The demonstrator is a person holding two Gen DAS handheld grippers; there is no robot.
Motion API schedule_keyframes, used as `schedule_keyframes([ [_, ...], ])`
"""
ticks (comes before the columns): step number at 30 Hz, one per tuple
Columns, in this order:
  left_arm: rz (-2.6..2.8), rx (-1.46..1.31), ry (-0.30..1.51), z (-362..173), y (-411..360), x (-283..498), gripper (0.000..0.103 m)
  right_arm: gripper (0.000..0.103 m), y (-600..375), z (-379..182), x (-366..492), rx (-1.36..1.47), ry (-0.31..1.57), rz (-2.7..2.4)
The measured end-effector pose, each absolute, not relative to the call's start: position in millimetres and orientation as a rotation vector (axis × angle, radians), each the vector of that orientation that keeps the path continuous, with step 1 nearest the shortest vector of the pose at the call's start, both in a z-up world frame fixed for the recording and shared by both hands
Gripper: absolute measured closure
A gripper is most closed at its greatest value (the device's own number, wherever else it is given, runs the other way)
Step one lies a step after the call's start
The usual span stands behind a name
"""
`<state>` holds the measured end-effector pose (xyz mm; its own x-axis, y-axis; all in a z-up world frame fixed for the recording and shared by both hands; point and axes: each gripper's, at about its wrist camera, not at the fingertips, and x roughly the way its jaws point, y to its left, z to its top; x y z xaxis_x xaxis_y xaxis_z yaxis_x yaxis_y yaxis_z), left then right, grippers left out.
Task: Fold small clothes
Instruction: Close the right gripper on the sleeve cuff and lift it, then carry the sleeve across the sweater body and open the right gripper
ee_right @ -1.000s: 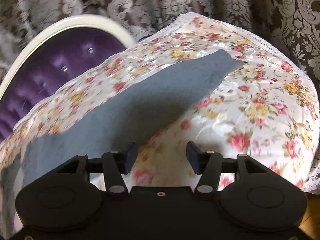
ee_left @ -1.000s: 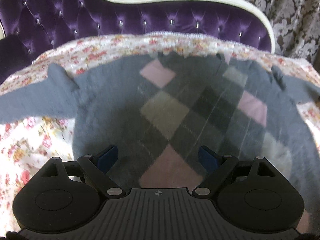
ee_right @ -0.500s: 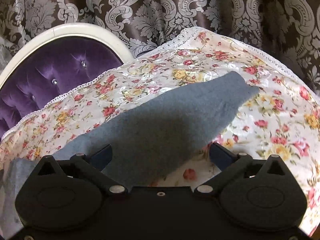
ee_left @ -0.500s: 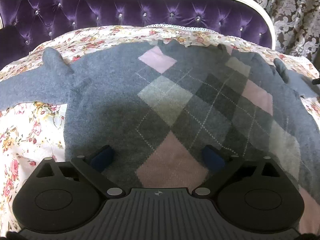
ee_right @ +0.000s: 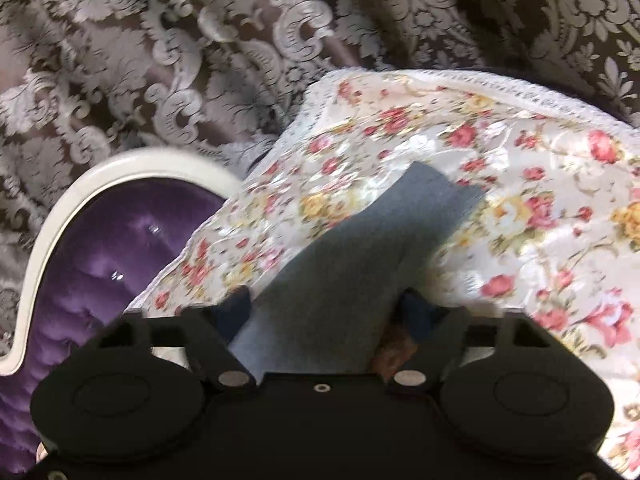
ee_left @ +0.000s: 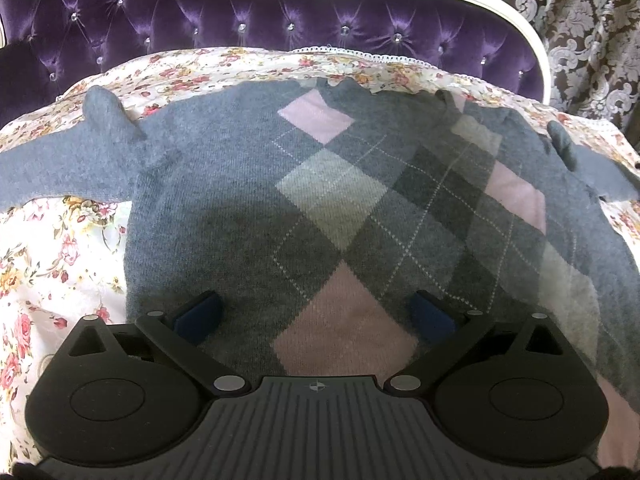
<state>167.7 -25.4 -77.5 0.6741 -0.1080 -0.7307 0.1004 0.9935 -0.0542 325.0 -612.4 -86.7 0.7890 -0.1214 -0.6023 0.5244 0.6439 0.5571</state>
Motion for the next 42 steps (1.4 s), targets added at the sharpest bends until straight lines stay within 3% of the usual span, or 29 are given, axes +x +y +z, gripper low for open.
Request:
schedule_keyframes([
  [2,-0.118,-0.01,0.824,-77.5,-25.4,167.7,0.0,0.066,-618.0,-89.0,322.7,0.808,0.562,-0.414],
  [3,-0.118,-0.012,0.824,-77.5,-25.4,167.5,0.0,0.092,-621.3,-90.6,320.8,0.827,0.569,-0.416],
  [9,-0.12,-0.017,0.824,-76.8,-24.6,167.2,0.001,0.092,-614.0,-65.1,299.6,0.723,0.546,-0.485],
  [16,-0.119,-0.033,0.844,-67.6,-23.1,172.8,0.003,0.092,-583.4,22.4,287.0,0.525,0.465,-0.476],
  [26,-0.157,-0.116,0.743,-21.0,15.4,164.7,0.003,0.092,-418.1,111.2,325.8,0.228,0.448,-0.105],
  [32,-0.092,-0.16,0.735,-18.3,59.4,165.8,0.003,0.092,-266.2,91.4,349.0,0.059,0.498,0.176],
  [41,-0.015,-0.195,0.773,-31.5,104.7,159.9,0.003,0.091,-90.3,-33.7,345.3,-0.166,0.657,0.419],
  [42,-0.013,-0.192,0.775,-32.7,106.8,159.9,0.003,0.087,-82.0,-40.6,343.5,-0.187,0.655,0.428],
])
